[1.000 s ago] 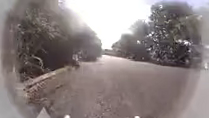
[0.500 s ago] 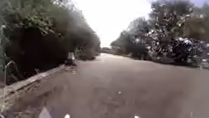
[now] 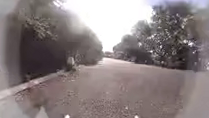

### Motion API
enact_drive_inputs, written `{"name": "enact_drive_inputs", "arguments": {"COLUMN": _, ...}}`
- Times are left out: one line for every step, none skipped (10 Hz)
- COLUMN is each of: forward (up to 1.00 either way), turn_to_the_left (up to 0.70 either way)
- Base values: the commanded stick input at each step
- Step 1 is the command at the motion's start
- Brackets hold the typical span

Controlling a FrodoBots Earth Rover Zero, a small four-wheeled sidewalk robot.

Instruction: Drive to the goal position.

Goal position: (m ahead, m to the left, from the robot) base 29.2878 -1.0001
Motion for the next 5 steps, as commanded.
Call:
{"name": "enact_drive_inputs", "arguments": {"forward": 0.7, "turn_to_the_left": 0.0}}
{"name": "enact_drive_inputs", "arguments": {"forward": 0.7, "turn_to_the_left": 0.0}}
{"name": "enact_drive_inputs", "arguments": {"forward": 0.7, "turn_to_the_left": 0.0}}
{"name": "enact_drive_inputs", "arguments": {"forward": 0.7, "turn_to_the_left": 0.0}}
{"name": "enact_drive_inputs", "arguments": {"forward": 0.7, "turn_to_the_left": -0.26}}
